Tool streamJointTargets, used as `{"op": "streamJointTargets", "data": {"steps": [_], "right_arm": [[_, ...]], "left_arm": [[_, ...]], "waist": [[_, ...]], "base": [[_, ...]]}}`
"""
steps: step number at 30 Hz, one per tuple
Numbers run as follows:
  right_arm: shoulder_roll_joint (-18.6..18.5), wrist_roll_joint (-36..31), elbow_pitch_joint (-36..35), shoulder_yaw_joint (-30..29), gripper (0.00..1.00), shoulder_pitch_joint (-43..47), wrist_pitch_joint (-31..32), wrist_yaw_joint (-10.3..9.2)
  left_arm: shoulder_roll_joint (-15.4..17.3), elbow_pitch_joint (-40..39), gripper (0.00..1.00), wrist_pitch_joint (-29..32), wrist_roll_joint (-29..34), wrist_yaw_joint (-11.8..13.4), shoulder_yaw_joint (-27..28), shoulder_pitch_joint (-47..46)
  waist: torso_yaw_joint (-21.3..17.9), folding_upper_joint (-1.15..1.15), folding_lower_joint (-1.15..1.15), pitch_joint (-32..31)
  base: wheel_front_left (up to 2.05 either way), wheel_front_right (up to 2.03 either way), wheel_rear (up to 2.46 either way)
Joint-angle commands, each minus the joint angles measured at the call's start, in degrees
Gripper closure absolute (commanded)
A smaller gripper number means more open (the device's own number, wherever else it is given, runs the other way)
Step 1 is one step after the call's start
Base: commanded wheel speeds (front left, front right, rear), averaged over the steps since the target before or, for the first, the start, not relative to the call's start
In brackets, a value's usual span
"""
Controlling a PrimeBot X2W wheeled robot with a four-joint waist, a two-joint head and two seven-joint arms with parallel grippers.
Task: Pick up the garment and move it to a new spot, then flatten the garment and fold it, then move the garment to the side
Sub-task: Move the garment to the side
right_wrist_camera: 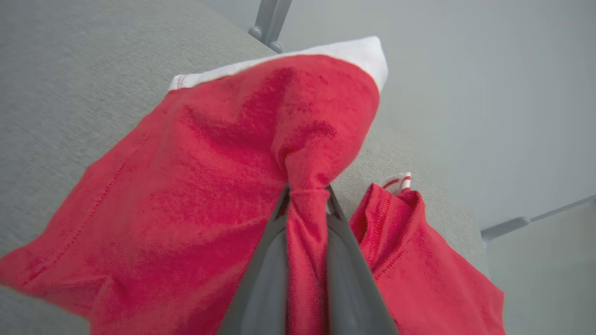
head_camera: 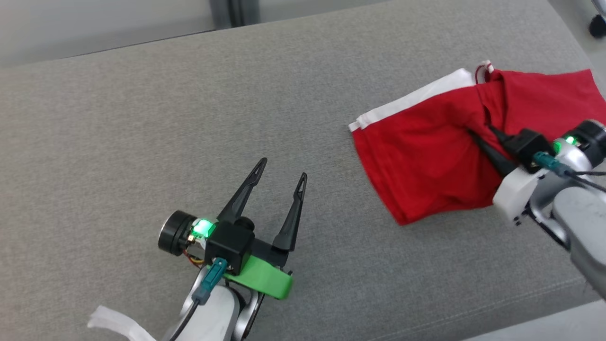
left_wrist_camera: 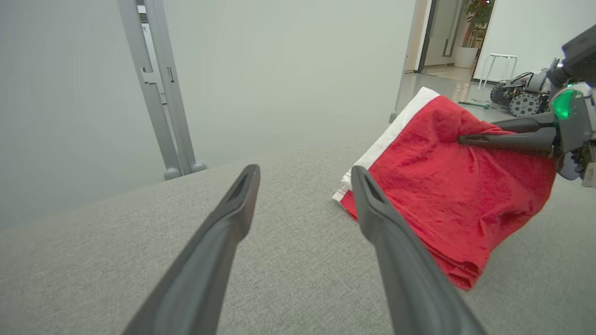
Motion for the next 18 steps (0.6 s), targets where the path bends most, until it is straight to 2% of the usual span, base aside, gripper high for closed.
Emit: {"op": "streamJointTargets", "data": {"steps": [1,6,8,13,18], "right_arm": [[-0.96,1.22,1.06,-0.40,1.00,-2.04,-1.11,-0.10],[-3.67,2.08,6.55,-2.14,1.00,-7.30,-3.48,-0.10],[-3.66,2.55,9.26,-2.94,1.00,-8.98,-4.09,-0.10],[-4.24,2.53,15.88,-5.70,1.00,-12.52,-4.66,-0.11],[-5.52,1.96,18.18,-8.79,1.00,-14.02,-4.61,-0.10]], "left_arm": [[0.31,0.30,0.00,-0.15,0.67,-0.40,-0.34,-2.01],[0.36,1.03,0.00,-0.15,2.62,-0.93,-0.94,-5.56],[0.35,1.40,0.00,-0.15,3.07,-1.19,-1.01,-6.71],[0.55,1.53,0.00,-0.15,4.26,-1.69,-0.45,-8.54],[0.66,1.00,0.00,-0.15,4.75,-1.51,0.44,-9.61]], "waist": [[-5.65,0.00,0.00,5.27],[-7.28,0.00,0.00,10.43],[-7.30,0.00,0.00,12.10],[-6.30,0.00,0.00,15.36],[-4.55,0.00,0.00,17.68]], "base": [[0.00,0.00,0.00],[0.00,0.00,0.00],[0.00,0.00,0.00],[0.00,0.00,0.00],[0.00,0.00,0.00]]}}
